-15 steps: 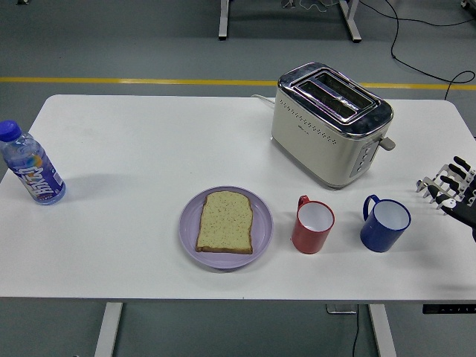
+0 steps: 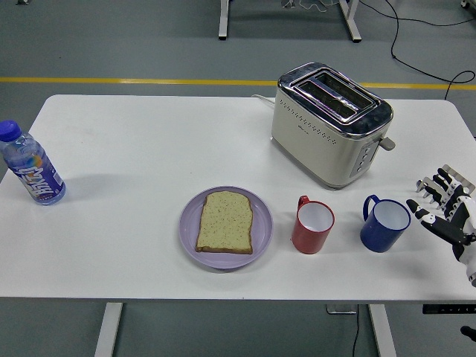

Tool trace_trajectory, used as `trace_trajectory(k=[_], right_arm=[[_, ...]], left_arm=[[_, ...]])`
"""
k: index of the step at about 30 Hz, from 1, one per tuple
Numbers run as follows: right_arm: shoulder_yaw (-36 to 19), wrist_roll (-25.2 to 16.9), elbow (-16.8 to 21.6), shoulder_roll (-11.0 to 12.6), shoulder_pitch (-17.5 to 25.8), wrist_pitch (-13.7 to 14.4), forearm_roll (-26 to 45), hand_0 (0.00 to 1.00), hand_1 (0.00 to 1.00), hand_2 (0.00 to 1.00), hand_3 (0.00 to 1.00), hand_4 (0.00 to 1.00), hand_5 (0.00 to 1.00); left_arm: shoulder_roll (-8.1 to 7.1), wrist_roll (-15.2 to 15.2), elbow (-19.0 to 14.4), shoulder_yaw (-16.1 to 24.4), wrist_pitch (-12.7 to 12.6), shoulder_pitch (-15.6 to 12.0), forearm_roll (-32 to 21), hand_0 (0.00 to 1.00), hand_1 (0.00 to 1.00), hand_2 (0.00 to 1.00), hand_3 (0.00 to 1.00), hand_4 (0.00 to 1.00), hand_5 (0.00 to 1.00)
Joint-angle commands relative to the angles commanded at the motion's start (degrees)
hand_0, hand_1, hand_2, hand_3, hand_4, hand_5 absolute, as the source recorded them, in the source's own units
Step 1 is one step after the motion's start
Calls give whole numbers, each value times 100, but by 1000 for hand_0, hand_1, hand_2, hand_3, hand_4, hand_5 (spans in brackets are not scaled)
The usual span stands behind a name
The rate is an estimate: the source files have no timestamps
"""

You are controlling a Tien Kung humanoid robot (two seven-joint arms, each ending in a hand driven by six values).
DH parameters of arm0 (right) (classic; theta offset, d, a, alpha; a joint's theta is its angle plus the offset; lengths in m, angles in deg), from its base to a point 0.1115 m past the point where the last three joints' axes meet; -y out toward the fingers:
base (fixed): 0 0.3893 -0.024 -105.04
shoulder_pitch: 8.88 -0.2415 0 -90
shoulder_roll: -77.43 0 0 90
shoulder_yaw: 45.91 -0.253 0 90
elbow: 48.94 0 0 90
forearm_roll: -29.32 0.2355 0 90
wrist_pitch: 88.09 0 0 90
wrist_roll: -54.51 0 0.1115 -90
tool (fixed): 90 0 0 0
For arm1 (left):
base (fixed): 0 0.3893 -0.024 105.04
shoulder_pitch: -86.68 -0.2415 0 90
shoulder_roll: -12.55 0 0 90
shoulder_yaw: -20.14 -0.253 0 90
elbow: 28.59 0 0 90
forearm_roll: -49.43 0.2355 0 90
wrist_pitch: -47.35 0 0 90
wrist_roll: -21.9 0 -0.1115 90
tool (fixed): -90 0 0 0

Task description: Pick up the cup,pour liquid into bread,place the cup on the desk

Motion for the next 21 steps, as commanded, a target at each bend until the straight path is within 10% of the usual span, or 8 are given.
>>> trace_trajectory(k=[21], right_arm=[[531, -210, -436, 8, -22, 212, -344, 998, 883, 967, 998, 931, 203]], left_arm=[[-10, 26, 2, -75, 16, 41, -113, 690, 756, 773, 611, 396, 998]])
